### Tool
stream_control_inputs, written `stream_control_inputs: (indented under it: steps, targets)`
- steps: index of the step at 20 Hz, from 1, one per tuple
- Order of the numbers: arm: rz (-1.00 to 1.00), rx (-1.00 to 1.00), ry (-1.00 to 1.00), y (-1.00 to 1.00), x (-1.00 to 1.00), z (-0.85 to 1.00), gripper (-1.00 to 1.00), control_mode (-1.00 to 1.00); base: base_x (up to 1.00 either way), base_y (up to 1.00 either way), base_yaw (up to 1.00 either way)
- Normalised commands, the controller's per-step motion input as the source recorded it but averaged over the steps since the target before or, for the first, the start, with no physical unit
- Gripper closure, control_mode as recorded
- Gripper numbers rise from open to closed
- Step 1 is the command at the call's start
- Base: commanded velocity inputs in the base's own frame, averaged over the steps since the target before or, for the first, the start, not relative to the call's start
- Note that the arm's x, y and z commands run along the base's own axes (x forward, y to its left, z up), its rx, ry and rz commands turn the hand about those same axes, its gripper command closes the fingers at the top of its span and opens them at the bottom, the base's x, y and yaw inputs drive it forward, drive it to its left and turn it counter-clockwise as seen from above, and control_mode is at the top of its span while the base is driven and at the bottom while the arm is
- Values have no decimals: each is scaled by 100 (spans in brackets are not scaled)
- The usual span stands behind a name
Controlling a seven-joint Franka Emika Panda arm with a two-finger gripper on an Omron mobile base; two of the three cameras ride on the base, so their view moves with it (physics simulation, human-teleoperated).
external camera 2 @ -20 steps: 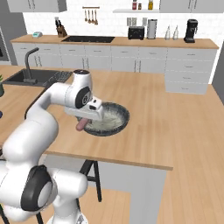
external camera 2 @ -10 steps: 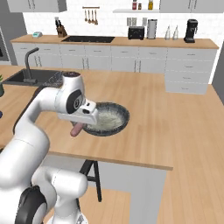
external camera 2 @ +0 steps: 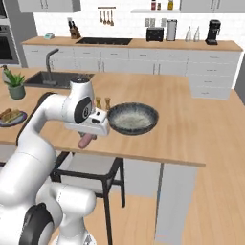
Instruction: Place one bun and one sausage from the bowl on each plate.
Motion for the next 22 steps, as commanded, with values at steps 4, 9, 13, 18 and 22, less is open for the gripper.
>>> stream_control_inputs:
  steps: [4, 9, 13, 18, 22]
  targets:
    - [0, 0, 0, 0, 0, 0, 100, 100, 1, 100, 0]
    - [0, 0, 0, 0, 0, 0, 100, 100, 8, 100, 0]
    - [0, 0, 0, 0, 0, 0, 100, 100, 3, 100, 0]
    - [0, 0, 0, 0, 0, 0, 100, 100, 8, 100, 0]
    - [0, 0, 0, 0, 0, 0, 100, 100, 11, 100, 0]
